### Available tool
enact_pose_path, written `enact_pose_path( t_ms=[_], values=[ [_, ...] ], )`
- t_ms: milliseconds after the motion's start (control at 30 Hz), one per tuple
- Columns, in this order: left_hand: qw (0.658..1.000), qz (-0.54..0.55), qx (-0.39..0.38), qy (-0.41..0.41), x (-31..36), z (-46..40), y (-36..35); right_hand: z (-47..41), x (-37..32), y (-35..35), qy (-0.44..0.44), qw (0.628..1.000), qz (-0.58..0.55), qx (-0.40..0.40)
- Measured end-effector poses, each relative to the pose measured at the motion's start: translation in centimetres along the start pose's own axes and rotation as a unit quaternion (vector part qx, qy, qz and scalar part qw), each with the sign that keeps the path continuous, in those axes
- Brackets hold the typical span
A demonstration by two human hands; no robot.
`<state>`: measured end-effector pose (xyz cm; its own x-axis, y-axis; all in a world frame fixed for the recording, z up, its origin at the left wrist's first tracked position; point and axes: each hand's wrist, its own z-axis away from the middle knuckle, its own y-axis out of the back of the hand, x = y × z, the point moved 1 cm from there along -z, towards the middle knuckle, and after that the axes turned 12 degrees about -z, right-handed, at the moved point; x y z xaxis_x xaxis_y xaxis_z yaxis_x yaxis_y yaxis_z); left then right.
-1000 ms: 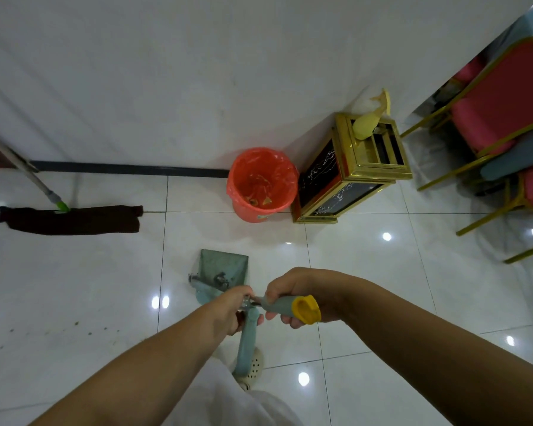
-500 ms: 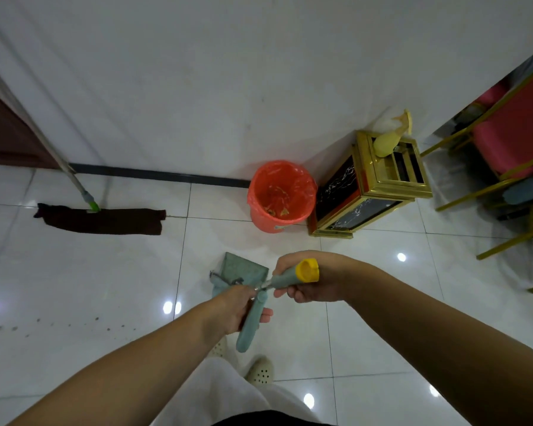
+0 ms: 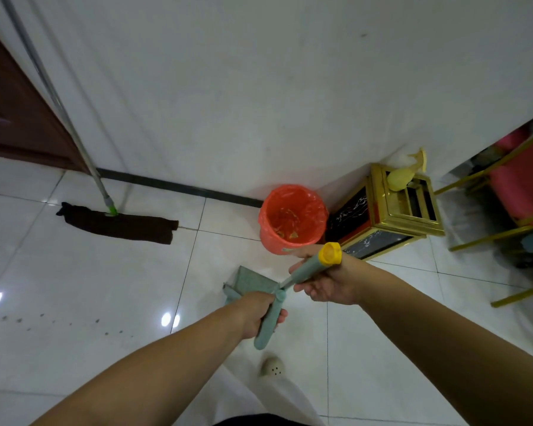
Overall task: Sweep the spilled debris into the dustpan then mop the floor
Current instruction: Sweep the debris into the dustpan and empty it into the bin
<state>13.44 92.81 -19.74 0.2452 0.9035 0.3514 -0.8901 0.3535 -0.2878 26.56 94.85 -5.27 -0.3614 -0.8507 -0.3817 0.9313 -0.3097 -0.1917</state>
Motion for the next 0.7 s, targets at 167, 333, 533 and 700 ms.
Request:
enact_pose_path(
  t_ms=[167,333,533,700],
  values=[
    [1.000,0.021,-0.012,-0.019,0.4,-1.8,-4.8,0.6,-1.4,4.2,0.014,0.999,0.038,0.007],
    [0.999,0.043,-0.018,-0.019,0.5,-2.7,-10.0,0.7,-2.3,8.5,0.030,0.998,0.058,-0.005],
    [0.998,0.063,-0.003,-0.020,-0.3,-3.6,-14.2,1.0,-2.0,12.8,0.056,0.995,0.087,0.002],
    [0.998,0.059,0.031,-0.014,-1.8,-3.7,-15.7,0.5,-0.3,14.6,0.041,0.995,0.088,0.026]
  ],
)
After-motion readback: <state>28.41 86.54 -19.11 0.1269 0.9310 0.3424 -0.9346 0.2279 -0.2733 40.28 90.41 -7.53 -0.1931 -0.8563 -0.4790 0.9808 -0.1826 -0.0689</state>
